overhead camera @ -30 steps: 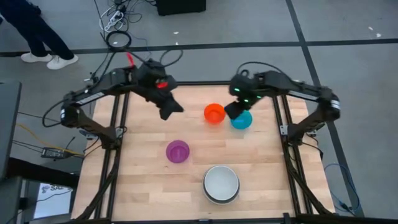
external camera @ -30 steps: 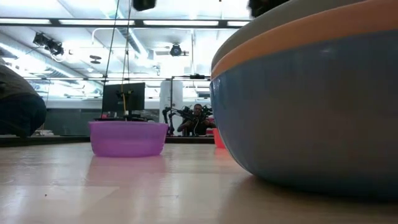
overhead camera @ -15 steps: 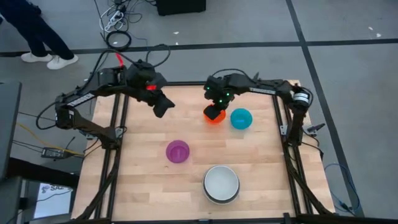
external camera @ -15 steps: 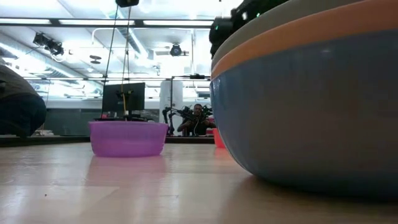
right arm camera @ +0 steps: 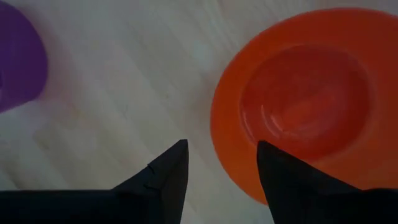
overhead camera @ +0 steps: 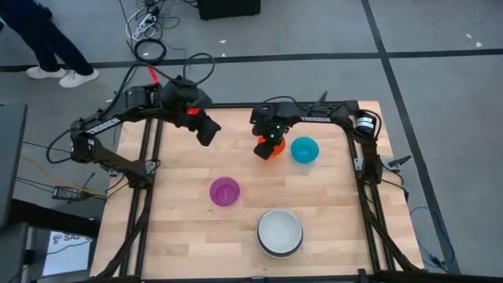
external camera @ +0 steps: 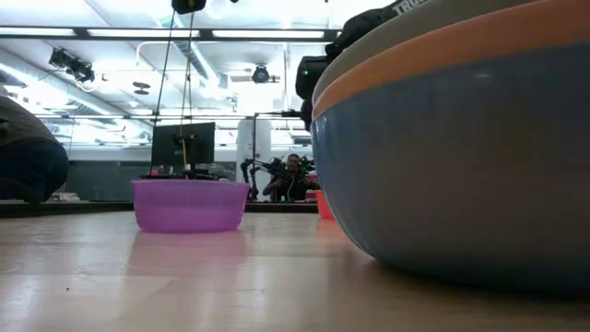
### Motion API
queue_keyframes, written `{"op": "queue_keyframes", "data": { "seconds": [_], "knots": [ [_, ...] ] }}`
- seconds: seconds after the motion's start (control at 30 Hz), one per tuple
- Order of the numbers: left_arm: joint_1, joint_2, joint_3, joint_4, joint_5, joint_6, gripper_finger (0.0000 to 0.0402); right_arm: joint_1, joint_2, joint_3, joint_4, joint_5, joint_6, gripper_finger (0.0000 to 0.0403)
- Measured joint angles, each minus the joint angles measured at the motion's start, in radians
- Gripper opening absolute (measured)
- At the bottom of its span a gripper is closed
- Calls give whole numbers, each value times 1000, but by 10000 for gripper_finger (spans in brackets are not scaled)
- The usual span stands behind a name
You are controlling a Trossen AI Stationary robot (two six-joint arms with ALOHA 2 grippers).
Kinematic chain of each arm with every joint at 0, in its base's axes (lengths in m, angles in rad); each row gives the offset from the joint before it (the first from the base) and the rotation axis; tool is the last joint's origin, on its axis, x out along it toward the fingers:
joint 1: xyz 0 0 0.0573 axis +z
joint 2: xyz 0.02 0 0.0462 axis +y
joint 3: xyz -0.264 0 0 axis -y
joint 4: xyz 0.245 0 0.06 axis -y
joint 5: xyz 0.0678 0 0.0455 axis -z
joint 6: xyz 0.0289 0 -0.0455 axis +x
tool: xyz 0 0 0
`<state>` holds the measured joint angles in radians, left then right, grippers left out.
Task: Nest bowls inside each other
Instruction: Stack the orange bowl on top of the white bowl
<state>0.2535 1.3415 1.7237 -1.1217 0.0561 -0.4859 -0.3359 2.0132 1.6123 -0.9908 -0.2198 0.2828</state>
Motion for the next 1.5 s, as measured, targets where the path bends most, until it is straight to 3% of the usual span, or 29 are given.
{"op": "queue_keyframes", "data": {
  "seconds": [0.3,0.5,0.7,0.8,0.93,1.0,1.23,1.3,1.5],
  "knots": [
    [1,0,0,1,-33,8,41,29,2,0,54,59,-26,176],
    [1,0,0,0,-33,10,41,40,70,0,44,54,-23,176],
    [1,0,0,0,-36,7,41,52,112,1,44,121,-26,170],
    [1,0,0,1,-37,9,41,52,126,1,34,109,-32,138],
    [1,0,0,-5,-47,14,41,51,125,1,6,47,-80,36],
    [1,0,0,-20,-68,34,41,52,96,0,-15,34,-113,14],
    [1,0,0,-105,-92,103,41,119,-162,0,-70,-30,-135,2],
    [1,0,0,-124,-92,134,41,153,-246,0,-74,-74,-101,1],
    [2,0,-17,-152,-112,186,41,351,-433,0,-76,-70,67,0]
  ]
}}
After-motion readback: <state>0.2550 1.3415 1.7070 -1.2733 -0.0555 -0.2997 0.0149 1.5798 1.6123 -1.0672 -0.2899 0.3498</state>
